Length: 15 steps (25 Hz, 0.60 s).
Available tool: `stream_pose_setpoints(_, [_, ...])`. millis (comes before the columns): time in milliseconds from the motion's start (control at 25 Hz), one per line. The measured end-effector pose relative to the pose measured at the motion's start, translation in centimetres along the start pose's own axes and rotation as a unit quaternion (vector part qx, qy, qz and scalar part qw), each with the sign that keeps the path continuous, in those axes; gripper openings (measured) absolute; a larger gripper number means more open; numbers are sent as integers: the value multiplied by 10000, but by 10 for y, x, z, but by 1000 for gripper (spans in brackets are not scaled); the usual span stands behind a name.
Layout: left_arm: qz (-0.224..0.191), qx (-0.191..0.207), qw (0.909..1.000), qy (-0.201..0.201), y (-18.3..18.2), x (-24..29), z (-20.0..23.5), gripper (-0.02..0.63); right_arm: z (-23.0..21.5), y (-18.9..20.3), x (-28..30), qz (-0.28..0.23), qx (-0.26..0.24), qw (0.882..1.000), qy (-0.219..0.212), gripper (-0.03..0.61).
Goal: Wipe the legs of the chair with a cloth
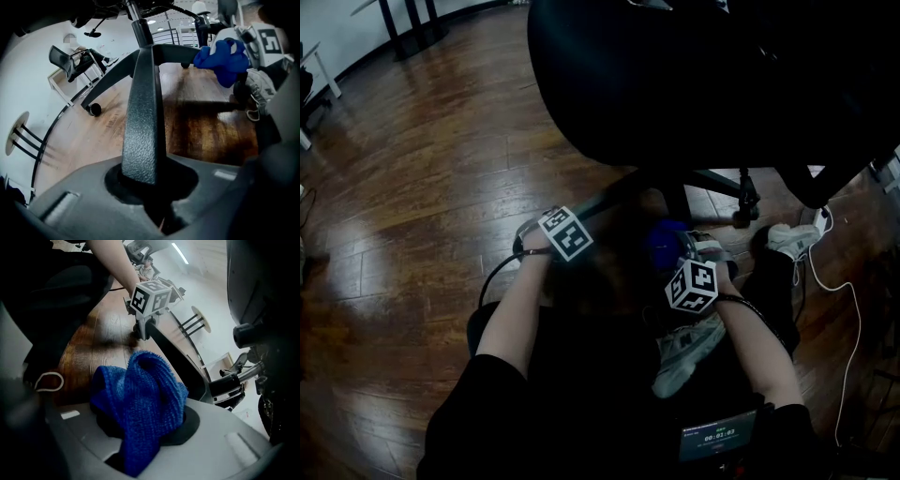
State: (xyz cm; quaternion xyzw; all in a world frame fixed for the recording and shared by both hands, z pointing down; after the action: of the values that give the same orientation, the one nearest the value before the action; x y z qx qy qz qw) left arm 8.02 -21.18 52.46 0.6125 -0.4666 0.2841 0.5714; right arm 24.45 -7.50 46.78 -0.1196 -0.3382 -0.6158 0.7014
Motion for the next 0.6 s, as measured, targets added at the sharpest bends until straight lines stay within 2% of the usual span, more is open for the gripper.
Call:
stream_pose_setpoints(120, [-89, 15, 9997, -221, 0, -4, -11, 55, 3, 10, -2, 281, -289, 9992, 6, 114])
stream_pose_setpoints(360, [-134, -27, 9999, -63, 4, -6, -25, 57, 41, 31, -35, 614, -443, 9955, -564, 103])
stream_pose_setpoints(480, [-48, 23, 10000, -31, 4, -7, -23, 57, 41, 34, -35, 657, -463, 9955, -511, 100])
stream_pose_setpoints(600, [50, 18, 10000, 30, 6, -7, -24, 57, 18, 26, -7, 779, -573, 9947, -348, 95])
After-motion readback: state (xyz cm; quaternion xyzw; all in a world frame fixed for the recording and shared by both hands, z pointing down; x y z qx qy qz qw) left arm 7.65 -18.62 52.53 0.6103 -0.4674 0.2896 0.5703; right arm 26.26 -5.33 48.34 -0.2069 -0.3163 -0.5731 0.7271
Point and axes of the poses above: the fingertips, and each gripper's own axes: x forward along the fingers, z to its left, y out of its underside, the point moved 2 cm from there along -x, backward along the fingers, and after that the axes turned 6 degrees about y, right-handed, at the moved point
